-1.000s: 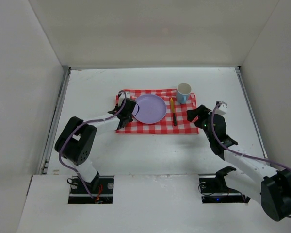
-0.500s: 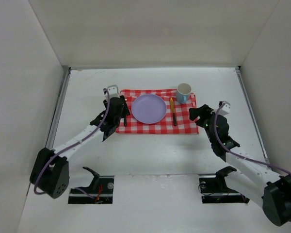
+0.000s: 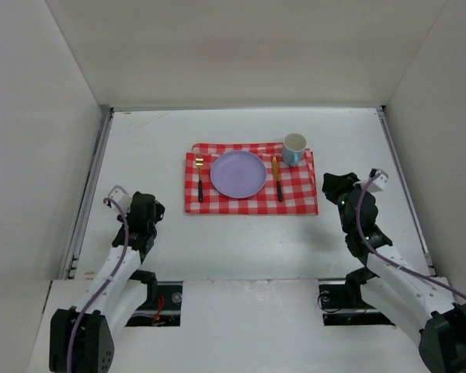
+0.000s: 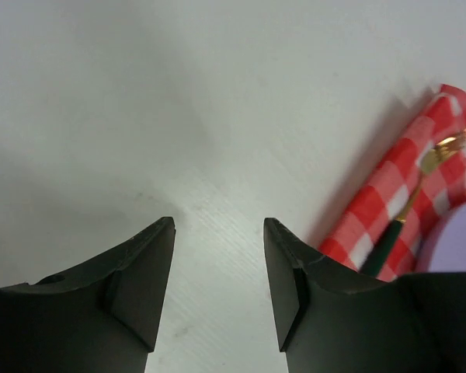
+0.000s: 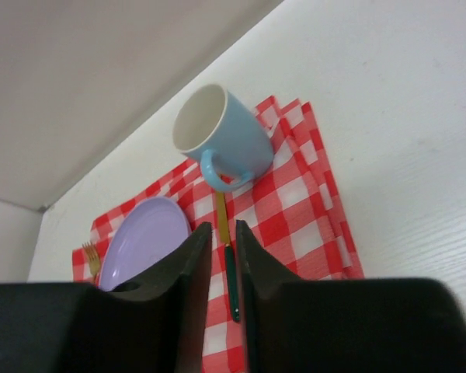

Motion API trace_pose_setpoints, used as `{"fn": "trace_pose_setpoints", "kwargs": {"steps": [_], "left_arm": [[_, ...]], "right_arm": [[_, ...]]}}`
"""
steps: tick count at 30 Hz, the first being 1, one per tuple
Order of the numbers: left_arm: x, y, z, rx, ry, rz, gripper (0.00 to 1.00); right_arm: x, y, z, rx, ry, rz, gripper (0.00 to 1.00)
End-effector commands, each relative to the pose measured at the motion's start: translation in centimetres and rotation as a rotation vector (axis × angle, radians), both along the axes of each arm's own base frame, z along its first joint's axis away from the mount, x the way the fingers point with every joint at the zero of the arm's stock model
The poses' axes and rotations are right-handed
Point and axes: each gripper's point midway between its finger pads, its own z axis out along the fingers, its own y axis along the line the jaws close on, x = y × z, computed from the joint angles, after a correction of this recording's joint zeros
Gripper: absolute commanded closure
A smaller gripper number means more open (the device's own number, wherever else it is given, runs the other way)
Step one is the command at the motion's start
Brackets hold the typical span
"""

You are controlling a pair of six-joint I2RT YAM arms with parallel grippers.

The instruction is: Set the dinner table for one person

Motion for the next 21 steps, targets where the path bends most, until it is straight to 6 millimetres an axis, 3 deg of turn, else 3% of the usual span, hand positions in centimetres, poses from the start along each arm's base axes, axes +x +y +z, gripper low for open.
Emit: {"fn": "trace_pose_setpoints", "kwargs": {"steps": [1,3,7,21], "left_arm": [[-1.7,1.0,-1.8,-0.081,0.028,0.087,0.52],[-1.6,1.0,-1.7,-0.086,0.038,0.081,0.50],[-1.4,1.1,-1.7,-0.060,0.084,0.069,0.47],[0.2,-0.5,-0.6,-0.044,0.052,0.000,0.49]], "right_arm": [[-0.2,-1.7,0.5,0.040,-0.032,-0.077,0.65],[-0.2,-1.9,0.5,0.044,-0.035,-0.087,0.50],[0.1,-1.5,0.6,0.035,-0.032,-0.071,0.37],[0.4,-0.6,0.6,0.031,-0.028,-0.035,0.32]]}}
